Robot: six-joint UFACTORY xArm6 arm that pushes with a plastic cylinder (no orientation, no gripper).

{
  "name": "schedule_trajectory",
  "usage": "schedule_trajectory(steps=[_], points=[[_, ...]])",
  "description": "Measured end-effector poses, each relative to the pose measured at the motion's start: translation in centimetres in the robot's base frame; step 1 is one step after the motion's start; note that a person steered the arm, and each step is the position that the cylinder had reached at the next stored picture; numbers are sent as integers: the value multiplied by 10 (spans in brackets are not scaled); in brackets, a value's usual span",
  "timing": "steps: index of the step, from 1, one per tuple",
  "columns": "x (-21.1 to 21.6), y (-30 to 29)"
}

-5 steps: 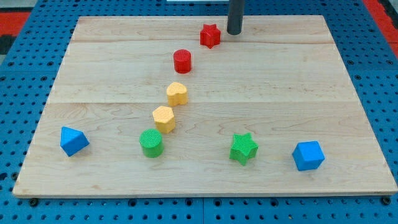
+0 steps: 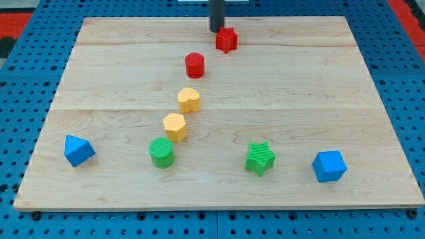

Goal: Push the red star diagonal to the yellow heart

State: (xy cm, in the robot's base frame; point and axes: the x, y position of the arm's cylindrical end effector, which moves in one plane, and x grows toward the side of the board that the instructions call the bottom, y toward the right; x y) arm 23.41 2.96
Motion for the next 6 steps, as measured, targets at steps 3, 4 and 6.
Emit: schedule_trajectory(steps=[3, 4, 6], points=[[38, 33], [61, 98], [46, 25]])
